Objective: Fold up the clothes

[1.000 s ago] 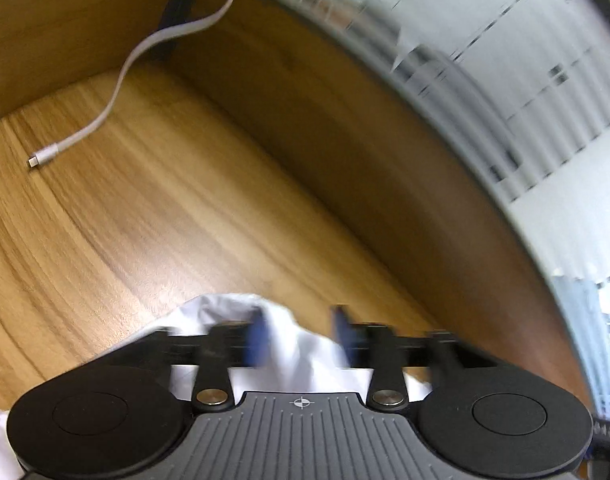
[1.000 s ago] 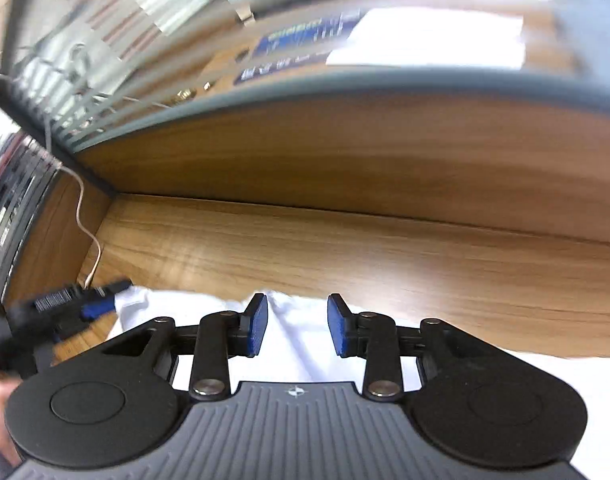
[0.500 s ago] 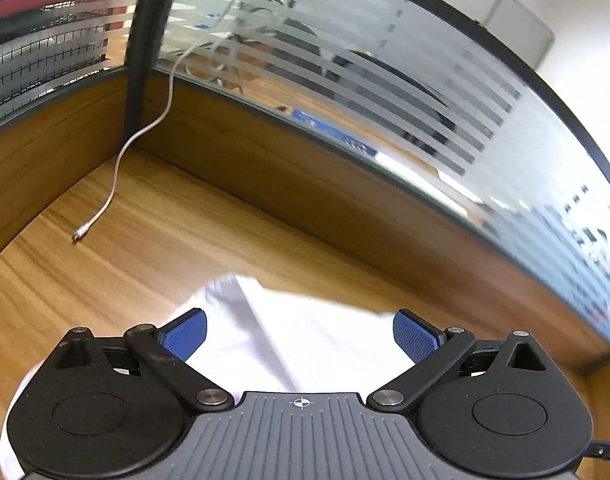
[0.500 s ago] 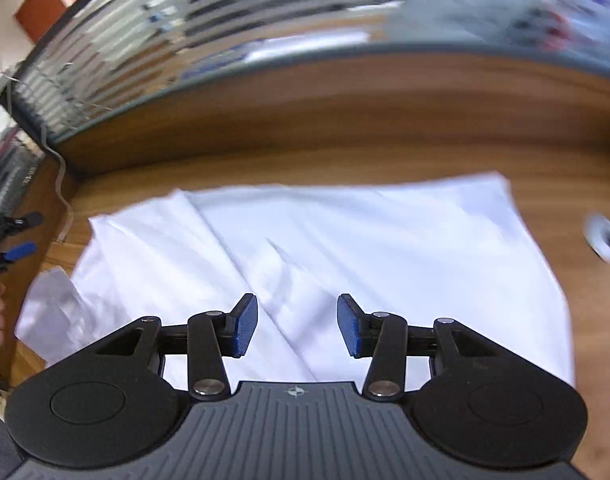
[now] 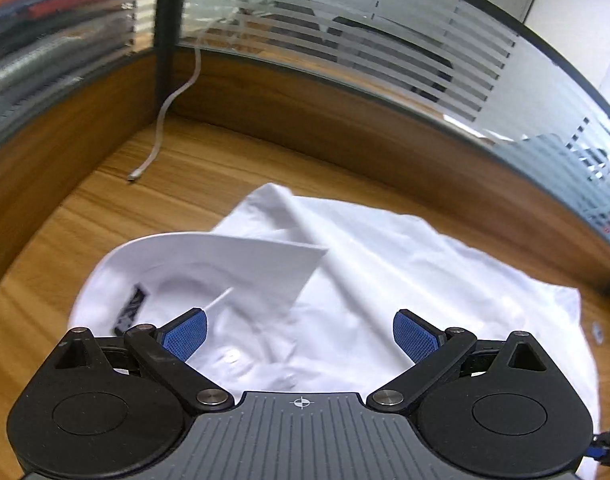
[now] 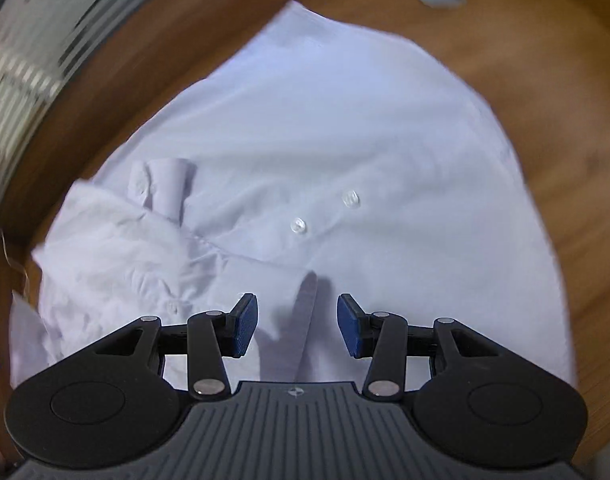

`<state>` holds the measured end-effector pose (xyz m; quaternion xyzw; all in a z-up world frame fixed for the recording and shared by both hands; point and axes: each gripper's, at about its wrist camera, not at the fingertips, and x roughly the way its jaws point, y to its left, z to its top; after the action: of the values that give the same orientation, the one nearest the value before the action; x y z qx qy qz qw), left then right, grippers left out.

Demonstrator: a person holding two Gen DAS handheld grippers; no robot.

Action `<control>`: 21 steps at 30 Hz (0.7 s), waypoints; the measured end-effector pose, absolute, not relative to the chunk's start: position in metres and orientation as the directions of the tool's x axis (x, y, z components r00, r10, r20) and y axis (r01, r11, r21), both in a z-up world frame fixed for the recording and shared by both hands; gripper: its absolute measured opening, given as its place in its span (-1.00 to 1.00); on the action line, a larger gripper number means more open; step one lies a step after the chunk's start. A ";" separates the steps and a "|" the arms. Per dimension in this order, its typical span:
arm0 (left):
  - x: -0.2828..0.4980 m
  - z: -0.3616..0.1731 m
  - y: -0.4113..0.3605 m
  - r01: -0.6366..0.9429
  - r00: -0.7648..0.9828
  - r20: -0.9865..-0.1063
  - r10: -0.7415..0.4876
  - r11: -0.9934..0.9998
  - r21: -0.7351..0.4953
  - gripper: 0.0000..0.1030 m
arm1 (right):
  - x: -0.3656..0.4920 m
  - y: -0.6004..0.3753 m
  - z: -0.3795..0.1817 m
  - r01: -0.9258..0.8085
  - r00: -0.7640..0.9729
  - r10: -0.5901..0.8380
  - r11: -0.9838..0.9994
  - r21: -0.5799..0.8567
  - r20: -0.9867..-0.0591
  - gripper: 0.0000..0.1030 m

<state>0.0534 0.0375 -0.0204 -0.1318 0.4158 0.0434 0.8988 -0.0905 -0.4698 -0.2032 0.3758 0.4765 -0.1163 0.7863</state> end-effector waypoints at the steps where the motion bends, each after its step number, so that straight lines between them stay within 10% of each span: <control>1: 0.048 -0.018 0.039 -0.200 0.653 -0.757 -0.016 0.961 -0.192 0.94 | -0.092 -0.473 -0.209 0.551 0.533 0.198 0.656 0.515 -0.823 -0.09; 3: 0.035 -0.013 0.042 -0.223 0.657 -0.754 0.014 0.959 -0.176 0.94 | -0.092 -0.475 -0.212 0.550 0.560 0.243 0.605 0.575 -0.792 -0.86; 4: 0.029 -0.011 0.044 -0.235 0.658 -0.753 0.027 0.957 -0.171 0.94 | -0.091 -0.476 -0.207 0.552 0.568 0.245 0.595 0.584 -0.786 -0.89; 15: -0.014 -0.006 0.071 -0.387 0.645 -0.733 0.216 0.920 -0.070 0.93 | -0.081 -0.464 -0.182 0.451 0.527 0.115 0.802 0.392 -0.842 -0.75; 21: -0.021 -0.012 0.092 -0.379 0.652 -0.725 0.224 0.924 -0.056 0.93 | -0.077 -0.444 -0.119 0.255 0.636 0.086 0.914 0.315 -0.767 -0.20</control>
<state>-0.0213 0.0921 -0.0124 -0.1018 0.3823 0.1669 0.9031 -0.0773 -0.4436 -0.1190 0.2013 0.4239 -0.0478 0.8818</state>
